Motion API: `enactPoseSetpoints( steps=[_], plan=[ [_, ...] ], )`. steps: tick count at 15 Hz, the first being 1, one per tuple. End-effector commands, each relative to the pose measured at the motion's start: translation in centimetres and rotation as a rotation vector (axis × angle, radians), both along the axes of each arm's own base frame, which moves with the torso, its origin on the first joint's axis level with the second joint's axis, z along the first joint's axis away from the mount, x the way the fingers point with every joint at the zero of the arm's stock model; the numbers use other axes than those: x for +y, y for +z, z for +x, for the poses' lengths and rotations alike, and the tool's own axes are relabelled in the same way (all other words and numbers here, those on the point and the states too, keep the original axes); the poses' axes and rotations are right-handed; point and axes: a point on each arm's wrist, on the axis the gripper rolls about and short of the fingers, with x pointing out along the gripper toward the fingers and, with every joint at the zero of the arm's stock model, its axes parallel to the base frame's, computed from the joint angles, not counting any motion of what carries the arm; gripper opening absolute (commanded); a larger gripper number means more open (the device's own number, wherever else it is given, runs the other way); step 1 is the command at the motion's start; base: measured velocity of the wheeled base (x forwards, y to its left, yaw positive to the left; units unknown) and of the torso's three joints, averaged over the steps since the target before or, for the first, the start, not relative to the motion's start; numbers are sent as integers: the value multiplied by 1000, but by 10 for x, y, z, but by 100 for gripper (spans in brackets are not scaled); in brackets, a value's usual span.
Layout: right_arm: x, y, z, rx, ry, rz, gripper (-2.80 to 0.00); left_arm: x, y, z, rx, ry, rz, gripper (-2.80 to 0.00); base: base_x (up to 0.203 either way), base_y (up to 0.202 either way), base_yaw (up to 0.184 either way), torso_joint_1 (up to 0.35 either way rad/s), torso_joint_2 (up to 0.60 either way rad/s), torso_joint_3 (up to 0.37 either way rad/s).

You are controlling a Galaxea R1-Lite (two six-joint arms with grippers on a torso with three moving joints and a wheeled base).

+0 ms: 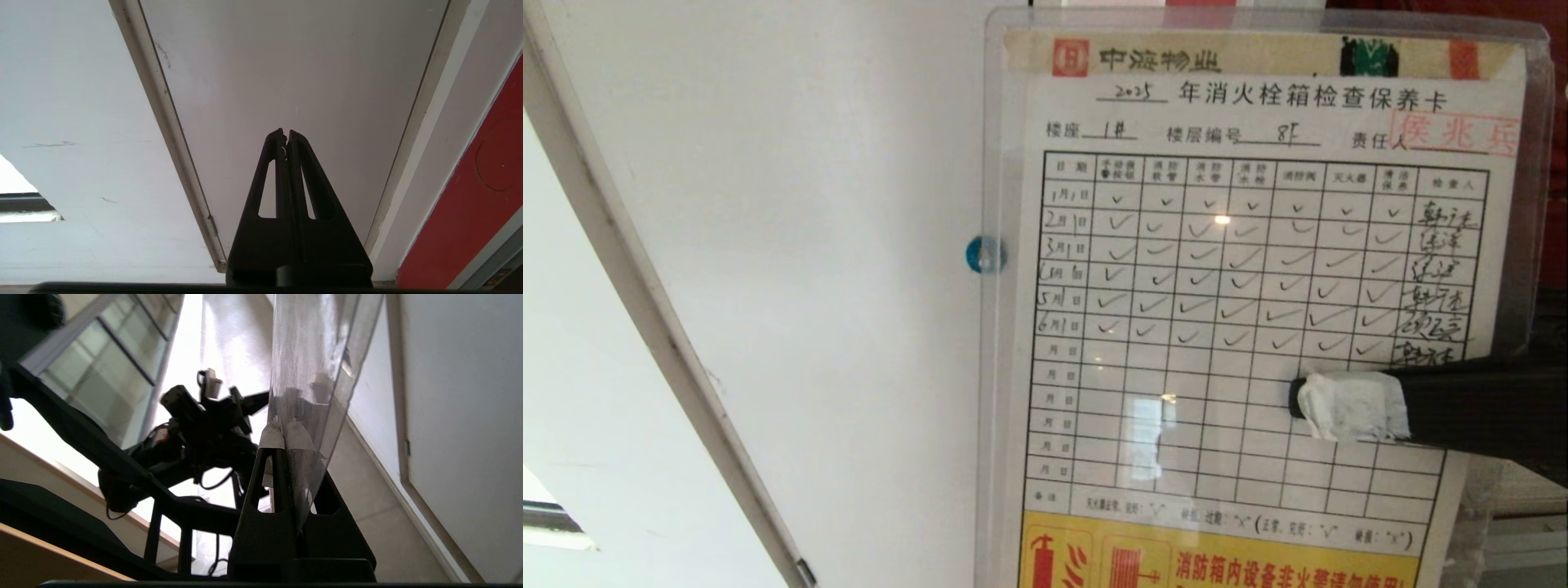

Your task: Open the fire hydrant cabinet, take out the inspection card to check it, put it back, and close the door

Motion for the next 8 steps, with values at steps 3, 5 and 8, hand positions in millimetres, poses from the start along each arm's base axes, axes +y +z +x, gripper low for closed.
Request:
enactPoseSetpoints(
  steps=[3,5,8],
  plan=[
    [-18,7,-16,-12,-144,-66,-280,0,-2,1,7,-1,0,-280,0,0,0,0,0,0],
    [-28,7,-24,-23,-203,-140,-280,0,-2,1,7,0,0,-280,0,0,0,0,0,0],
    [-39,4,-30,-95,-388,-310,-280,0,-2,1,7,-1,0,-280,0,0,0,0,0,0]
  ],
)
